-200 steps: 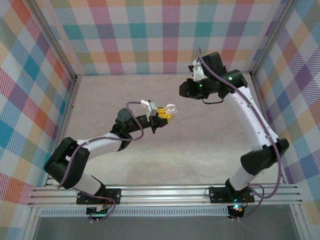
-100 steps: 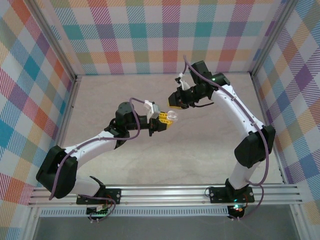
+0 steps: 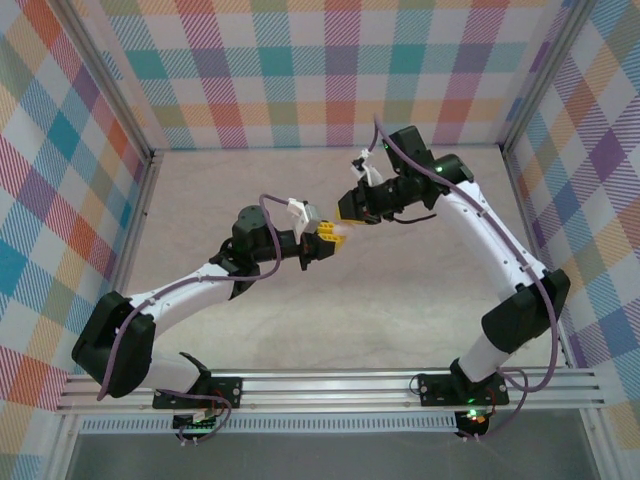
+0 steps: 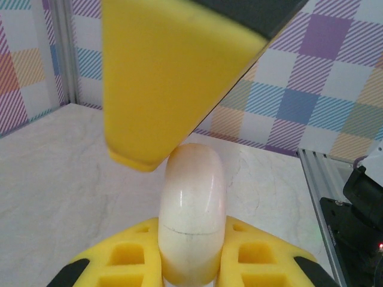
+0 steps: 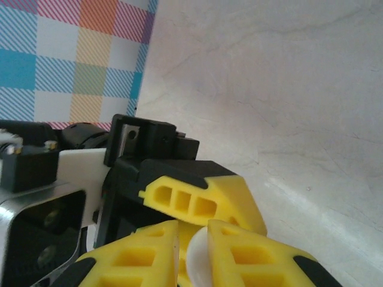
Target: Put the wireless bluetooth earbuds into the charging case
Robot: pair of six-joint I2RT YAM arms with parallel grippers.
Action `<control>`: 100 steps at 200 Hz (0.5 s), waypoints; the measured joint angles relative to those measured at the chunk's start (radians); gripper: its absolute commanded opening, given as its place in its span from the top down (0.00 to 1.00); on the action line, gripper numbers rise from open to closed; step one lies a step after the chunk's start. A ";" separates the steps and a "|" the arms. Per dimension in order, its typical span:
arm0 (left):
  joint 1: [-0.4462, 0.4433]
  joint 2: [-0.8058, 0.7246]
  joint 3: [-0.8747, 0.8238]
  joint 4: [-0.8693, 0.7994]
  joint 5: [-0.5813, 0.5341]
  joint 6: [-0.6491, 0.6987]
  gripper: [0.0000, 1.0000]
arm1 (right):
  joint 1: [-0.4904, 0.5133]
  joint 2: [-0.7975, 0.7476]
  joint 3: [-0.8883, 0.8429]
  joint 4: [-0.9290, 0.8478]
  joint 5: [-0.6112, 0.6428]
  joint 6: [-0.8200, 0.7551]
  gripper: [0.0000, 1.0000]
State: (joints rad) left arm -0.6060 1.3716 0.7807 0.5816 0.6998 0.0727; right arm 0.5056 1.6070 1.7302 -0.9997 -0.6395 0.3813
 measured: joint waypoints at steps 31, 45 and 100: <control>0.001 0.006 0.000 -0.023 -0.060 -0.014 1.00 | 0.000 -0.049 -0.034 0.008 0.051 0.010 0.67; 0.008 0.011 0.000 -0.058 -0.114 -0.032 1.00 | -0.008 -0.080 -0.045 -0.005 0.105 0.013 0.65; 0.026 0.079 0.010 -0.311 -0.253 -0.146 1.00 | -0.072 -0.256 -0.224 0.060 0.376 -0.018 0.32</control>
State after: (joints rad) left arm -0.5800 1.4509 0.7906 0.2703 0.4469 -0.0734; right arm 0.4332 1.3514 1.5059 -0.9394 -0.2638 0.3630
